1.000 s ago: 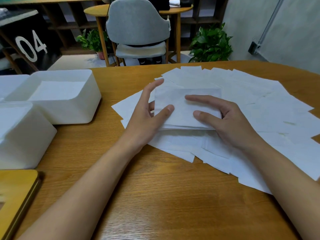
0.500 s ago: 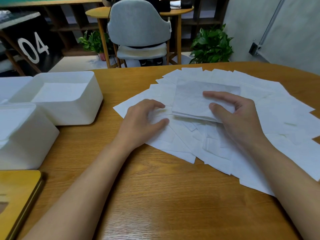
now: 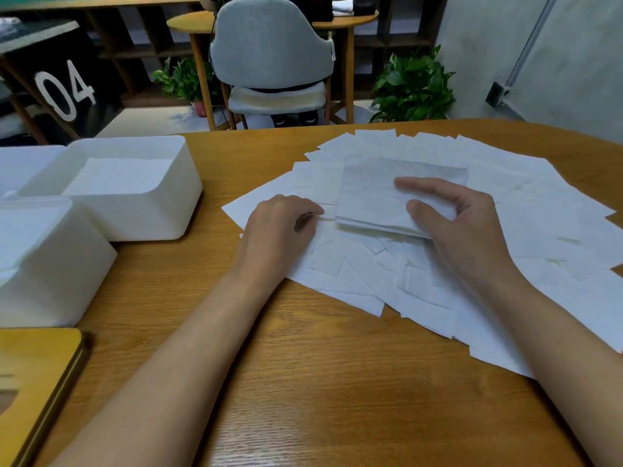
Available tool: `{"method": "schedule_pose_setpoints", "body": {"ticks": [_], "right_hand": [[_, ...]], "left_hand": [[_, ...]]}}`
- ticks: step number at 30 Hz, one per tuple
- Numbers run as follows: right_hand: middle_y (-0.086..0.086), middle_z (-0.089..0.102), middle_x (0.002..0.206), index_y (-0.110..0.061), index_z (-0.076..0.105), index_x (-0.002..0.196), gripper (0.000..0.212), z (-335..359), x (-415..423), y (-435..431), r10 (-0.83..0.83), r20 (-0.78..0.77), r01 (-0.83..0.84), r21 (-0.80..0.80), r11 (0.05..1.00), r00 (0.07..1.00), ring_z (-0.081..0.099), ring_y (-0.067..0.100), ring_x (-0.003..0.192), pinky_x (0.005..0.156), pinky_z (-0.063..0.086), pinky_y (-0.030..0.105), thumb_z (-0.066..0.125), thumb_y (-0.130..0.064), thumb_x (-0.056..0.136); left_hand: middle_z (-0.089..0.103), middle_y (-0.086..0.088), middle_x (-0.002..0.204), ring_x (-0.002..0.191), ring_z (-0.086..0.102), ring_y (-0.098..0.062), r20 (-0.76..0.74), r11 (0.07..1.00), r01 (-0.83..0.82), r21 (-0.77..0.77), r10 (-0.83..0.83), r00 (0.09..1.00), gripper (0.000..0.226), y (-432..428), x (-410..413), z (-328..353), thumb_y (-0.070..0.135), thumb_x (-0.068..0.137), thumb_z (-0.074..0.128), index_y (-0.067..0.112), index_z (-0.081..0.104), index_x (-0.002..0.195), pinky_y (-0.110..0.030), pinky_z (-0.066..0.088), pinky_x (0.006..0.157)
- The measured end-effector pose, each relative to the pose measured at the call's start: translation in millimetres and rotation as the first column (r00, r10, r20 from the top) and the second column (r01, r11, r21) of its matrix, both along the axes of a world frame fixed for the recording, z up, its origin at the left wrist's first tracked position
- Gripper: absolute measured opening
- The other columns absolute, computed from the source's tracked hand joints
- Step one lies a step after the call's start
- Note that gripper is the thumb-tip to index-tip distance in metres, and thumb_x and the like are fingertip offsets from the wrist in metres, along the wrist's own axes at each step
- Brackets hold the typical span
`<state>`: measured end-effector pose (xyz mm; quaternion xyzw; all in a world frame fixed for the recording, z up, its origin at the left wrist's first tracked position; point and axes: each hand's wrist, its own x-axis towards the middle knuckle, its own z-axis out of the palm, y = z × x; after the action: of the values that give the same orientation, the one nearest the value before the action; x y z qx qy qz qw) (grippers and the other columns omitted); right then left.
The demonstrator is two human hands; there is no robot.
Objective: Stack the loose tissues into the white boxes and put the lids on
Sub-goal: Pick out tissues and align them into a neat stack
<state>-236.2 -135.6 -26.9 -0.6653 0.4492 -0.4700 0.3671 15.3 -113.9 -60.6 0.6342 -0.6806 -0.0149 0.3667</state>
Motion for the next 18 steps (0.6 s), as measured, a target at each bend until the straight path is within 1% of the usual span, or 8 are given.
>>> {"method": "schedule_pose_setpoints", "body": {"ticks": [2, 3, 5, 8, 11, 14, 16, 18], "right_hand": [[-0.027, 0.072, 0.122, -0.032, 0.077, 0.12, 0.034, 0, 1, 0, -0.001, 0.006, 0.001, -0.017, 1.0, 1.0, 0.057, -0.012, 0.123, 0.106, 0.042, 0.008, 0.063, -0.007, 0.101], [-0.026, 0.072, 0.123, -0.031, 0.077, 0.121, 0.034, -1, 1, 0, -0.003, 0.009, 0.003, -0.026, 1.0, 1.0, 0.057, -0.012, 0.124, 0.106, 0.041, 0.008, 0.063, -0.007, 0.101], [-0.025, 0.071, 0.125, -0.031, 0.077, 0.122, 0.034, -2, 0, -1, -0.01, 0.007, 0.011, -0.041, 0.999, 1.0, 0.057, -0.011, 0.125, 0.106, 0.041, 0.008, 0.062, -0.007, 0.102], [-0.023, 0.071, 0.127, -0.031, 0.076, 0.123, 0.034, -4, -1, -3, -0.031, -0.019, 0.029, -0.066, 0.997, 0.999, 0.056, -0.009, 0.128, 0.11, 0.04, 0.013, 0.062, -0.008, 0.102], [-0.021, 0.071, 0.129, -0.03, 0.075, 0.125, 0.034, -4, -3, -4, -0.044, -0.018, 0.042, -0.08, 0.996, 0.999, 0.057, -0.008, 0.128, 0.111, 0.04, 0.013, 0.062, -0.008, 0.102], [-0.02, 0.072, 0.126, -0.028, 0.075, 0.123, 0.03, -2, -2, -1, 0.003, -0.016, -0.004, -0.076, 0.997, 1.0, 0.059, -0.007, 0.126, 0.106, 0.041, 0.01, 0.064, -0.01, 0.102], [-0.017, 0.075, 0.122, -0.025, 0.077, 0.119, 0.02, 2, 2, 3, 0.098, -0.017, -0.099, -0.059, 0.993, 0.995, 0.063, -0.002, 0.123, 0.104, 0.044, 0.015, 0.065, -0.021, 0.104], [-0.014, 0.078, 0.114, -0.026, 0.079, 0.111, 0.02, 4, 6, 10, 0.213, -0.009, -0.213, -0.023, 0.977, 0.977, 0.069, 0.003, 0.113, 0.097, 0.05, 0.021, 0.063, -0.033, 0.103]], "left_hand": [[0.077, 0.004, 0.093, 0.09, 0.072, -0.018, 0.014, 0.998, -0.003, -0.066, 0.004, 1.0, 0.018, 2, 0, 2, 0.009, 0.09, 0.066, 0.018, 0.079, 0.101, -0.048, 0.056, 0.083], [0.075, 0.005, 0.09, 0.086, 0.07, -0.017, 0.003, 0.995, 0.003, -0.104, -0.002, 1.0, 0.018, 3, 1, 4, 0.01, 0.089, 0.063, 0.017, 0.077, 0.099, -0.048, 0.055, 0.082], [0.069, 0.006, 0.085, 0.077, 0.065, -0.018, 0.001, 0.988, 0.027, -0.155, -0.028, 1.0, 0.016, 8, -2, 8, 0.012, 0.087, 0.06, 0.016, 0.073, 0.095, -0.045, 0.052, 0.077], [0.063, 0.005, 0.078, 0.065, 0.059, -0.02, 0.01, 0.984, 0.078, -0.16, -0.077, 0.997, 0.014, 16, -16, 13, 0.011, 0.084, 0.06, 0.014, 0.074, 0.085, -0.041, 0.05, 0.062], [0.06, 0.003, 0.069, 0.063, 0.055, -0.016, -0.081, 0.975, 0.098, -0.2, -0.117, 0.99, 0.015, 25, -28, 22, 0.005, 0.08, 0.058, 0.01, 0.071, 0.073, -0.032, 0.045, 0.057], [0.065, 0.005, 0.073, 0.073, 0.061, -0.015, -0.266, 0.977, 0.143, -0.16, -0.182, 0.946, 0.013, 33, -34, 34, 0.008, 0.081, 0.062, 0.012, 0.072, 0.075, -0.02, 0.042, 0.064], [0.072, 0.009, 0.082, 0.083, 0.067, -0.013, -0.352, 0.976, 0.184, -0.118, -0.214, 0.911, 0.009, 36, -35, 37, 0.01, 0.085, 0.067, 0.015, 0.075, 0.085, -0.019, 0.047, 0.072], [0.076, 0.011, 0.092, 0.092, 0.071, -0.011, -0.396, 0.968, 0.237, -0.089, -0.252, 0.883, 0.013, 36, -36, 36, 0.01, 0.089, 0.075, 0.018, 0.078, 0.098, -0.021, 0.053, 0.081]]}}
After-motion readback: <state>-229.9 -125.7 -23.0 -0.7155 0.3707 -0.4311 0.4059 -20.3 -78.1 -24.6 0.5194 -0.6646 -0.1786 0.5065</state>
